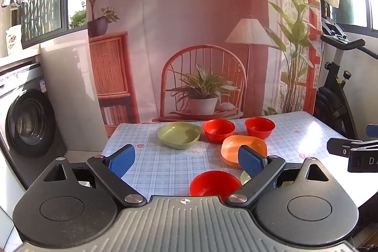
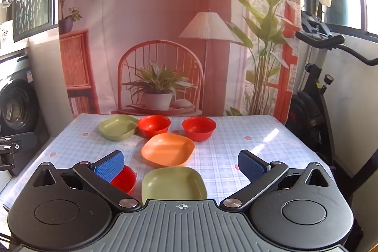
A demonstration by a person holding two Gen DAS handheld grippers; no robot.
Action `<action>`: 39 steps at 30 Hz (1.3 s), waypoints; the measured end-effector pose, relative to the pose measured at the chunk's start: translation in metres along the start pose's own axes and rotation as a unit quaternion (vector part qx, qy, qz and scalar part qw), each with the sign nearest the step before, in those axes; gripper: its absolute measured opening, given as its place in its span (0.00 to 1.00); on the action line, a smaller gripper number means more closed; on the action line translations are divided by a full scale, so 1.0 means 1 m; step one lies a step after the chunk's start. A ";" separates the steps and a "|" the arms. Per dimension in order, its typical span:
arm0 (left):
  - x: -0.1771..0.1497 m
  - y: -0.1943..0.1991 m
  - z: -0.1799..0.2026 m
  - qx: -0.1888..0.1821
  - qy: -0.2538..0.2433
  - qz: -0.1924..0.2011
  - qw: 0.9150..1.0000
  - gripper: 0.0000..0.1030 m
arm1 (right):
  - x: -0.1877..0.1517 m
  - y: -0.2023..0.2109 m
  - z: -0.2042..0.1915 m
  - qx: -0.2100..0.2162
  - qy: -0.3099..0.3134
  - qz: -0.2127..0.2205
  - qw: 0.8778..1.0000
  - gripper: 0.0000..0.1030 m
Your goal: Organize plates and bowls
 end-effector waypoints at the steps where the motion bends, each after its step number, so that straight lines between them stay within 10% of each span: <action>1: 0.000 0.000 0.000 0.001 0.000 0.000 1.000 0.93 | -0.001 -0.001 0.000 0.000 -0.002 -0.003 1.000 1.00; 39: 0.000 0.001 -0.002 -0.003 0.008 0.007 1.000 0.93 | -0.006 -0.005 0.000 -0.004 0.002 -0.007 1.000 1.00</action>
Point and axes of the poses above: each gripper's, at about its wrist camera, not at the fingertips, and y roughly against the way its jaws point, z to its right, x to its top, the point moved 6 cm from there along -y, roughly the way its jaws point, and after that the axes turned 12 degrees about -y, right-handed, at the moved point
